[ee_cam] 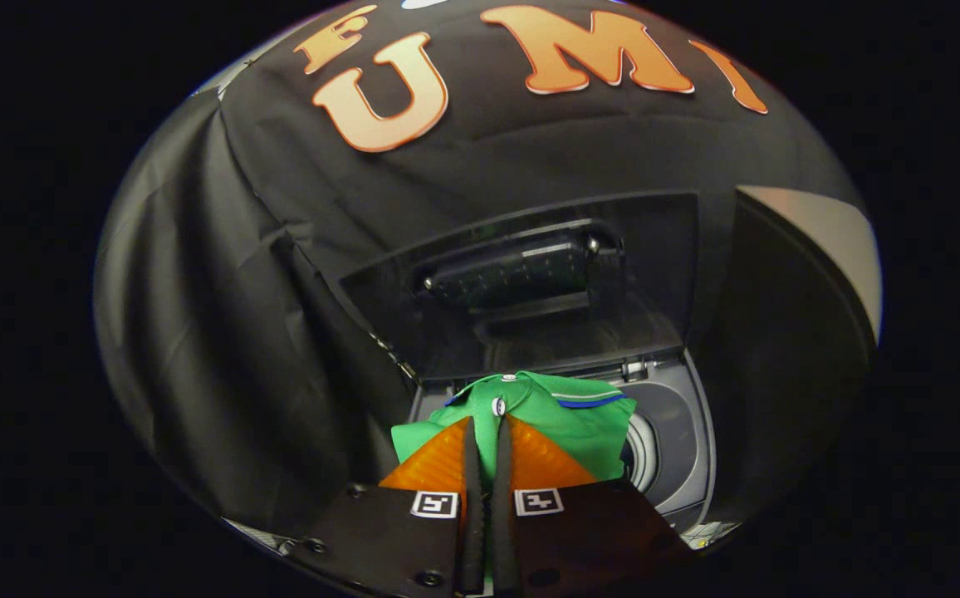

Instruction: Put the clothes into the washing machine and then close the washing machine lid.

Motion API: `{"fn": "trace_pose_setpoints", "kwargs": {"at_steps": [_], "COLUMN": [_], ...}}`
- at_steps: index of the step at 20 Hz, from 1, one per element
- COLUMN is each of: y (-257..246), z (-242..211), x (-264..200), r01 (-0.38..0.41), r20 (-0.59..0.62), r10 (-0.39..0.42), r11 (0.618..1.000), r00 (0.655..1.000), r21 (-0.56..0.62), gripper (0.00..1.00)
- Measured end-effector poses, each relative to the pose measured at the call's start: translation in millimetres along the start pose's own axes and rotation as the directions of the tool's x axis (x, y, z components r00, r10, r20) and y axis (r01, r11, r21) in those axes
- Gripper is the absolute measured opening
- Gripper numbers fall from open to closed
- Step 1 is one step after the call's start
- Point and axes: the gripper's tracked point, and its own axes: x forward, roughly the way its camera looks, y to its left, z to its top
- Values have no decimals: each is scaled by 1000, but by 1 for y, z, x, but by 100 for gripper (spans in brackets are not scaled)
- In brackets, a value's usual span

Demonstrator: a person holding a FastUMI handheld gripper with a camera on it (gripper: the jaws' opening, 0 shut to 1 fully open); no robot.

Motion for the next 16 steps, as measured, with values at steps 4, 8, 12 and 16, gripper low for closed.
{"fn": "trace_pose_setpoints", "kwargs": {"at_steps": [4,8,12,16], "y": [-25,-43,-59,-73], "z": [-27,-60,-82,-103], "x": [59,96,126,146], "r01": [44,85,116,153], "r20": [-85,-164,-224,-264], "r10": [-42,-79,-107,-143], "r11": [999,996,993,988], "r00": [995,983,969,954], "r21": [15,26,26,17], "gripper": [11,11,11,12]}}
